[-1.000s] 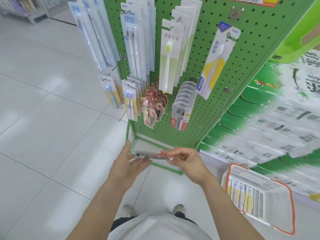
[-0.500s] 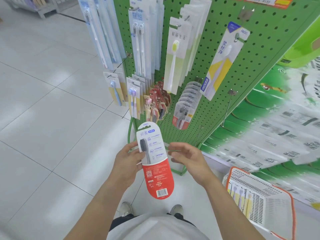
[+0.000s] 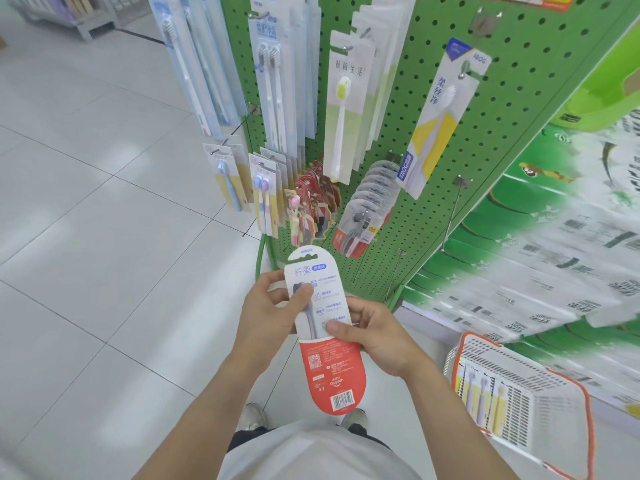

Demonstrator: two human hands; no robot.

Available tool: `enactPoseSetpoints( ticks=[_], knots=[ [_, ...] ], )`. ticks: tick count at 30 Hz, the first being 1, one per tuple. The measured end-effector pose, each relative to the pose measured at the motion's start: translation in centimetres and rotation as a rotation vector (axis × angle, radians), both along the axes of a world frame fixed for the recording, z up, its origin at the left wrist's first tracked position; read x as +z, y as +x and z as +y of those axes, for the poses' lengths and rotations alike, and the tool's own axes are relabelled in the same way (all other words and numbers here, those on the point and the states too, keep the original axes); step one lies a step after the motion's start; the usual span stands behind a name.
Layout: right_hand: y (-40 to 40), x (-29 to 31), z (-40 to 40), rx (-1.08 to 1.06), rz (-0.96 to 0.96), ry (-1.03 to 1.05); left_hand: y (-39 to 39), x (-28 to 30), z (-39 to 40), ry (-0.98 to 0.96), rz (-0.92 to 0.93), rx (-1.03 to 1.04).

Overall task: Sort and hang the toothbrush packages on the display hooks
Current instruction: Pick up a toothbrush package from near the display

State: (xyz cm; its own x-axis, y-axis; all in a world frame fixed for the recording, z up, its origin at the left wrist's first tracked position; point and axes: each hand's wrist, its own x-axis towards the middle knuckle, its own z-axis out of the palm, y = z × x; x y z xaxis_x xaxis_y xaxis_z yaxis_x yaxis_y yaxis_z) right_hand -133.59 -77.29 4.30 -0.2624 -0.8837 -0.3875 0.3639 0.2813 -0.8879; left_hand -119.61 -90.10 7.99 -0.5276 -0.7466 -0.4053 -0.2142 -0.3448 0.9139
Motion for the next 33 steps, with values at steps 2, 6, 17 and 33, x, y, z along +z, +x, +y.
enactPoseSetpoints(
  ticks=[2,6,17,33],
  knots=[
    [-0.1,0.0,0.2,0.031,-0.013,-0.001,0.0,0.2,0.0,-0.025,-0.02,-0.018],
    [-0.3,0.1,0.6,0.074,-0.079,-0.015,0.1,0.0,0.0,0.013,0.009,-0.052],
    [-1.2,-0.4,0.5,-0.083,-0.219,0.003,0.0,0.8,-0.4,0.103,0.144,-0.101],
    [-2.2,0.0,0.8,0.055,-0.2,-0.001,0.1,0.4,-1.5,0.129,0.13,0.092]
  ],
)
